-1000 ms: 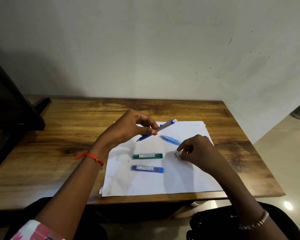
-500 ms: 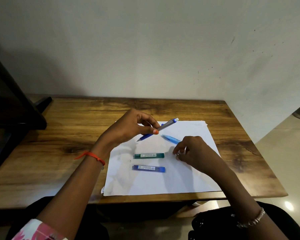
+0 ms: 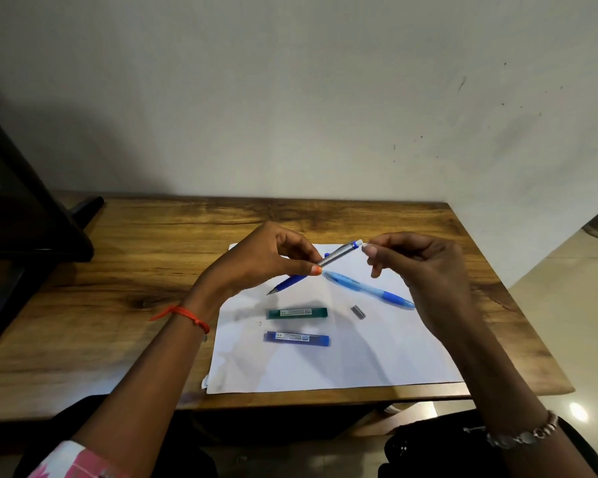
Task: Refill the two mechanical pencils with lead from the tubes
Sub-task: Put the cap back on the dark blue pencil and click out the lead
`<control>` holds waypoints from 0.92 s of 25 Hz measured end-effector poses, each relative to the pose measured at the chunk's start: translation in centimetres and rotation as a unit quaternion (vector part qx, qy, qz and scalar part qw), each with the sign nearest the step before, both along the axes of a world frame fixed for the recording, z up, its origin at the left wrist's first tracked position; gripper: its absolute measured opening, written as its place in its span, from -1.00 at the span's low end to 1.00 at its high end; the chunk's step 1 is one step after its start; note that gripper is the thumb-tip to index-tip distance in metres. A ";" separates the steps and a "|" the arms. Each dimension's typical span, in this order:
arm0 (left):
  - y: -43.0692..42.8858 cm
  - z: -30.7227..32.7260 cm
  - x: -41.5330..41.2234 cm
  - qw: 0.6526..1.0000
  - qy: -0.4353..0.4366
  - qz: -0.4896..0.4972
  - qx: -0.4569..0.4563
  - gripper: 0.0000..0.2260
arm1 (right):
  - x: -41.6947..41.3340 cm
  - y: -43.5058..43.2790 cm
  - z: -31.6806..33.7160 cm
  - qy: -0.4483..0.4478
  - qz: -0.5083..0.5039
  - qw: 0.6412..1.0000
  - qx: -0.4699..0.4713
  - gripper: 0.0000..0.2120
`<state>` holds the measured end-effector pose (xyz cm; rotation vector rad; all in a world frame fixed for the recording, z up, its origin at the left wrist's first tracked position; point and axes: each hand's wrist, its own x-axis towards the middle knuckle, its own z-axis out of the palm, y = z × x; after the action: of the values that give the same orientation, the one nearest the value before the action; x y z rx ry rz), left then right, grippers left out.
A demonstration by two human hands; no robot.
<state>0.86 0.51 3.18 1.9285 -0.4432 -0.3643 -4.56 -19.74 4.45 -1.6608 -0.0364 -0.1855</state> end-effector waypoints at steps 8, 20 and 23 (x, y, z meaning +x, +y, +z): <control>-0.2 0.3 -0.2 1.000 0.007 -0.004 -0.002 -0.89 | -0.1 0.6 0.1 -0.057 -0.052 0.996 -0.037 -0.91; 0.1 0.5 -0.3 1.000 0.014 0.006 0.000 -0.90 | -0.1 0.5 -0.1 -0.084 -0.038 0.994 -0.061 -0.89; 0.1 0.5 -0.3 1.000 0.013 0.003 0.003 -0.90 | 0.0 0.4 -0.1 -0.083 -0.034 0.994 -0.070 -0.89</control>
<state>0.60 0.61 3.68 1.9288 -0.4193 -0.3860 -4.56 -19.34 4.34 -1.7843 -0.1198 -0.3797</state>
